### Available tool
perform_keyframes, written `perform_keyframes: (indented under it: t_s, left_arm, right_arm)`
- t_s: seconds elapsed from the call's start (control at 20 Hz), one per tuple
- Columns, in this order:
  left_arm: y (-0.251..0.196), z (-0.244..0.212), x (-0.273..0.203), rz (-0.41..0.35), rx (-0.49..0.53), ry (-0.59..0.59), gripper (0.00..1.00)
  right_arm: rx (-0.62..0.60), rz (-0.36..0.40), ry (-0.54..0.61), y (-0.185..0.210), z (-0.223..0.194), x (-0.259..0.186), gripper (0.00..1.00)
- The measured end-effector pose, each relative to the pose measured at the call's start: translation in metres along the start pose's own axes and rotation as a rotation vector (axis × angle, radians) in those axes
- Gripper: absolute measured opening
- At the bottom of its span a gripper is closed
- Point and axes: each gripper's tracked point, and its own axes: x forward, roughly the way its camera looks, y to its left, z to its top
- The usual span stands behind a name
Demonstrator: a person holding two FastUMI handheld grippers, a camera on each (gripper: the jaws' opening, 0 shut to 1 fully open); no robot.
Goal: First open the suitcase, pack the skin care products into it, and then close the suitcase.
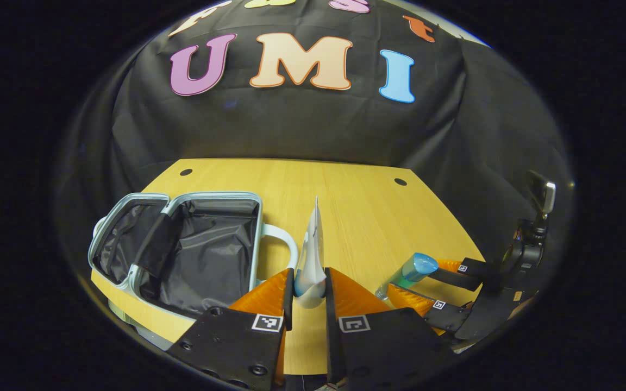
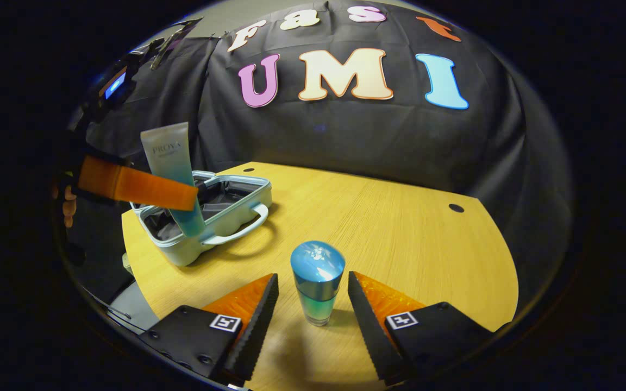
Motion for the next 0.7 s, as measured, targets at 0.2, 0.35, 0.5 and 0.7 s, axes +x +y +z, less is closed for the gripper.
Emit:
perform_keyframes:
  t_s: [0.2, 0.35, 0.5, 0.7]
  left_arm:
    - [0.027, -0.004, -0.004, 0.033, -0.015, 0.031, 0.23]
    - [0.060, -0.005, -0.004, 0.066, 0.008, 0.067, 0.23]
    - [0.100, -0.007, 0.000, 0.103, 0.020, 0.111, 0.23]
    - [0.148, -0.031, 0.016, 0.135, 0.014, 0.232, 0.23]
  right_arm:
    - [0.017, 0.005, 0.019, -0.002, 0.002, 0.011, 0.47]
    - [0.078, 0.013, 0.069, 0.004, 0.008, 0.010, 0.44]
    - [0.095, -0.005, 0.070, 0.012, 0.029, 0.008, 0.42]
    - [0.122, -0.005, 0.035, 0.029, 0.066, 0.004, 0.42]
